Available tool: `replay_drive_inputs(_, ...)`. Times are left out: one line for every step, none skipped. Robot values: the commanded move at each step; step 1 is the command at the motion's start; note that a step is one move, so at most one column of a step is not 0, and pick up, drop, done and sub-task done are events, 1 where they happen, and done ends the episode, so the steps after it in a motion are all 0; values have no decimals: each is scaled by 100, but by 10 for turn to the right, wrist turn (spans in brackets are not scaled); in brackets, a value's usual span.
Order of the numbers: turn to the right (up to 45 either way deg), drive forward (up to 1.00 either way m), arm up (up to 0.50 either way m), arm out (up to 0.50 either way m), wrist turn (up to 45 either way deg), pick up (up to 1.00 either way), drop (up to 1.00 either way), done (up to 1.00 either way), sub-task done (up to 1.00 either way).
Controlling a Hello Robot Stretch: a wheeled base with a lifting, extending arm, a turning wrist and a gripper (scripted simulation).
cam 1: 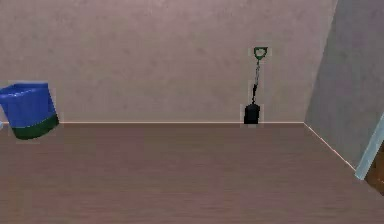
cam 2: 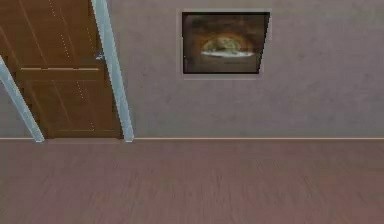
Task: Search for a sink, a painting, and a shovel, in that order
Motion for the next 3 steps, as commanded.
replay_drive_inputs(-450, 0, 0, 0, 0, 0, 0, 0, 0)
replay_drive_inputs(-450, 0, 0, 0, 0, 0, 0, 0, 0)
replay_drive_inputs(-450, 0, 0, 0, 0, 0, 0, 0, 0)
